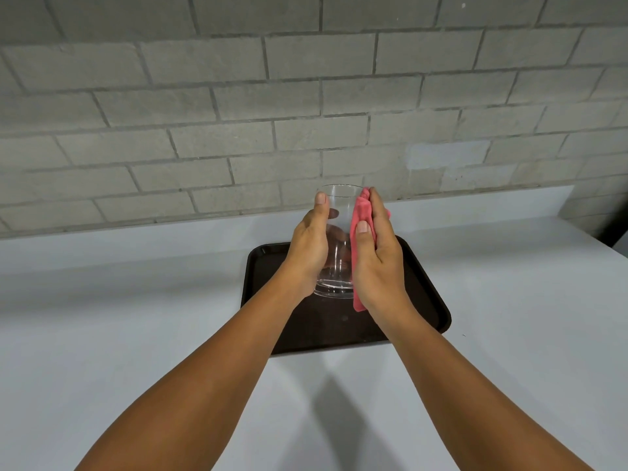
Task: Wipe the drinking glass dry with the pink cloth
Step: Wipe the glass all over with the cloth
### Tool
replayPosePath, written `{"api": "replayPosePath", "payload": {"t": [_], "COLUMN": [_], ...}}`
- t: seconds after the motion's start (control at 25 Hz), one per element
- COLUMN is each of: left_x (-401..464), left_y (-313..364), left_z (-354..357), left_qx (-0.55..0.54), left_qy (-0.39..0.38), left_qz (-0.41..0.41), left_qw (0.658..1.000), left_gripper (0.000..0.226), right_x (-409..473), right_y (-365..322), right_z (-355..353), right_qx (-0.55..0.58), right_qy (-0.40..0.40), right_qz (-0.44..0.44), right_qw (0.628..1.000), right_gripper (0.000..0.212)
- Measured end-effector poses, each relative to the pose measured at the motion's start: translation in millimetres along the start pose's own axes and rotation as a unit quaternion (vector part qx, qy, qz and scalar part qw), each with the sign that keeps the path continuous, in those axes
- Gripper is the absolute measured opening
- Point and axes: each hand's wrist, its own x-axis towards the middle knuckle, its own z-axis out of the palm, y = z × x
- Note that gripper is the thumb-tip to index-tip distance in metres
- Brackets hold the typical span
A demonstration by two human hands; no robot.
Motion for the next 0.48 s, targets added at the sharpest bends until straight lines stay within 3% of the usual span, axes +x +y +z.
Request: {"api": "replayPosePath", "payload": {"t": [0.24,0.48], "left_x": [-6.6,2.2], "left_y": [-6.2,-3.7], "left_z": [-0.2,-1.3], "left_qx": [-0.083,-0.069], "left_qy": [-0.029,-0.012], "left_qz": [-0.041,-0.043], "left_qw": [0.995,0.997], "left_gripper": [0.072,0.073], "right_x": [5.1,-14.6], "right_y": [5.4,5.2], "right_z": [-13.4,-3.4], "right_qx": [0.034,-0.010], "right_qy": [-0.004,-0.028], "right_qz": [0.027,0.000], "right_qw": [0.999,1.000], "right_gripper": [0.045,0.046]}}
